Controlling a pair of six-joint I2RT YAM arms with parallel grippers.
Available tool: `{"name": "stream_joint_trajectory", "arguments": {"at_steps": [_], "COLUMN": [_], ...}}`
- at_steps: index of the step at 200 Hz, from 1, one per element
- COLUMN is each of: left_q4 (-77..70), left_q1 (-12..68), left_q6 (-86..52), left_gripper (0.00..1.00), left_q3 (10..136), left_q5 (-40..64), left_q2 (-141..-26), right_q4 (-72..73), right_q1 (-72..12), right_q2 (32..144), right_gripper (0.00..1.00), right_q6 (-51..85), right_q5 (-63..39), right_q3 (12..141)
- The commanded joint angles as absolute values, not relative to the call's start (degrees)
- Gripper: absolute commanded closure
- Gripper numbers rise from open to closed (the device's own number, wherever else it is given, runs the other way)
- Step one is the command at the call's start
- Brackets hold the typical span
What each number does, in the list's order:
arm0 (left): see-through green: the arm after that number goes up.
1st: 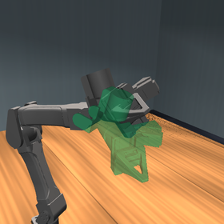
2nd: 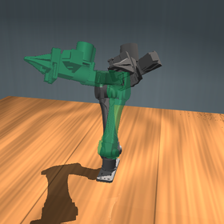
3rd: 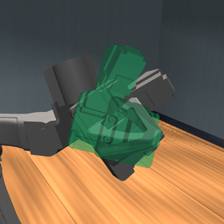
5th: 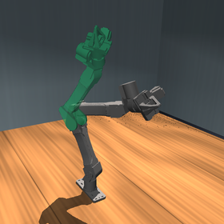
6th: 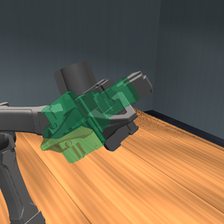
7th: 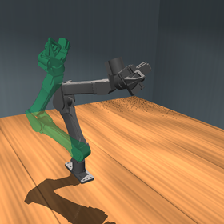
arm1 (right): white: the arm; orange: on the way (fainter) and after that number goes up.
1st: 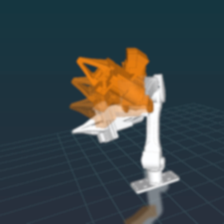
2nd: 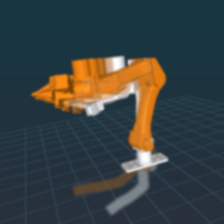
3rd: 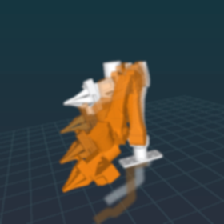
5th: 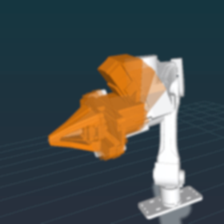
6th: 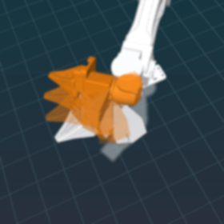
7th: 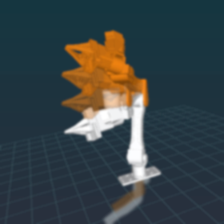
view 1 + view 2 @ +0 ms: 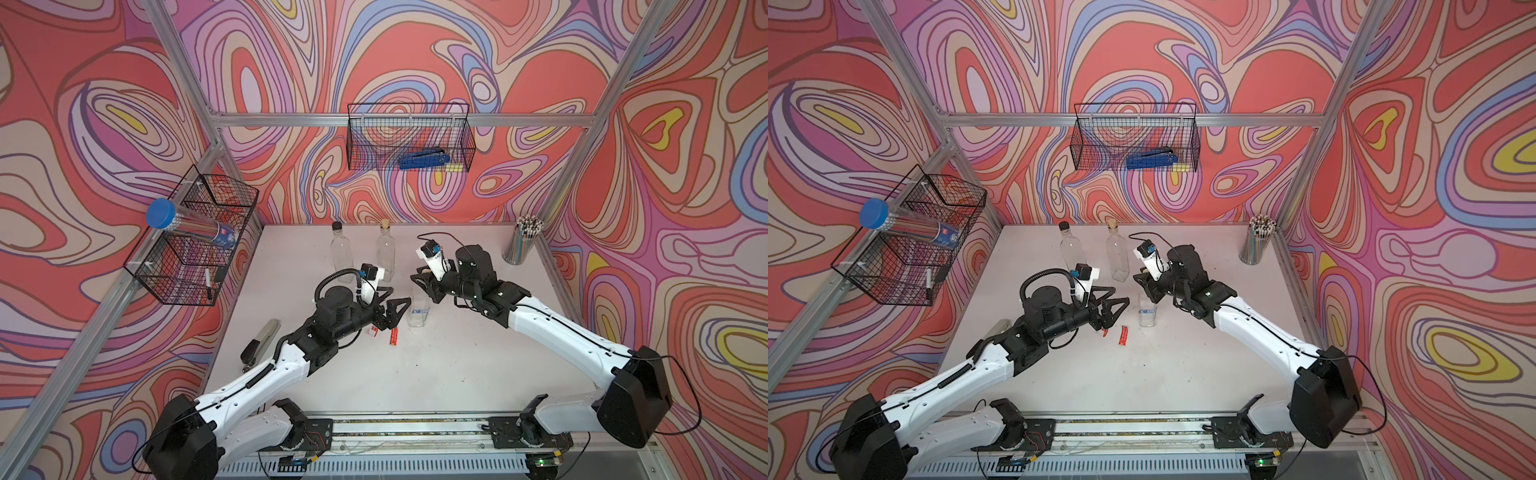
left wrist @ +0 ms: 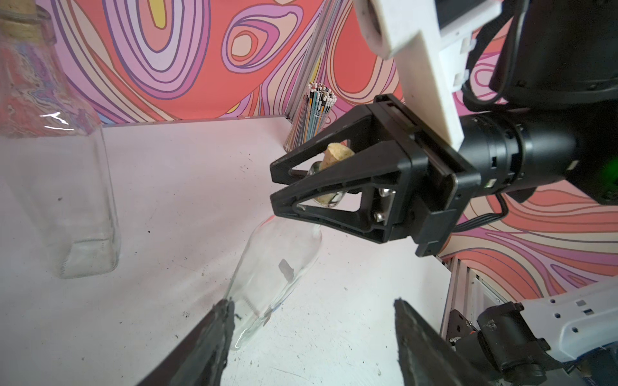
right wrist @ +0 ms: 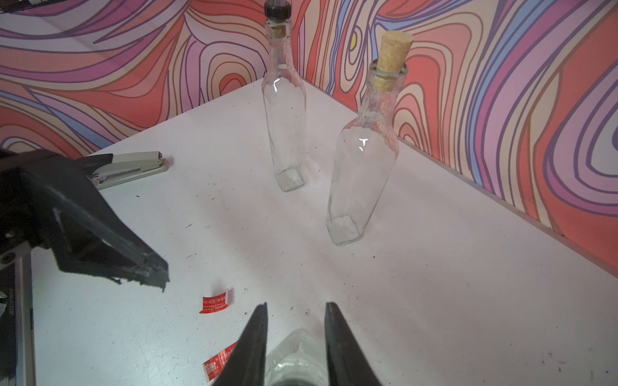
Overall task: Remove the label from the bottle
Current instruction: Place the bottle at the center of the board, then pick up the bottle from the center of the board.
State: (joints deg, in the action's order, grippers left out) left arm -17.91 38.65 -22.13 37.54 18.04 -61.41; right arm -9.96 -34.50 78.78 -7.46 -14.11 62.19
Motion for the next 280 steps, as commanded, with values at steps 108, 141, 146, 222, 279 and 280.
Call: {"name": "stream_joint_trajectory", "arguments": {"at_steps": [108, 141, 146, 222, 279, 280], "left_q4": [-18.1, -15.5, -15.2, -15.9, -20.0, -20.1], "left_q1": [38.9, 38.9, 38.8, 38.8, 38.8, 38.8], "left_q6": [-17.8, -15.2, -14.7, -8.1, -5.0, -5.0], "left_gripper": [0.23, 0.21, 0.21, 0.17, 0.17, 0.17], "left_q3": [41.1, 43.8, 44.2, 52.4, 55.8, 55.8], "left_q5": [20.0, 18.9, 18.8, 18.4, 19.3, 19.4], "left_q2": [-63.3, -64.7, -65.1, -76.9, -82.6, -82.7], "right_q4": [-11.7, -13.1, -13.2, -14.9, -16.7, -16.8], "right_q1": [-34.8, -34.8, -34.9, -34.8, -34.8, -34.8], "right_q2": [76.9, 72.3, 71.5, 60.6, 58.5, 58.5], "right_gripper": [0.09, 0.02, 0.02, 0.02, 0.02, 0.02], "right_q6": [-1.5, 2.3, 3.1, 12.8, 13.4, 13.4], "right_q5": [-12.6, -9.9, -9.4, -0.8, -1.0, -1.0], "right_q3": [65.6, 65.2, 65.0, 62.3, 61.7, 61.7]}}
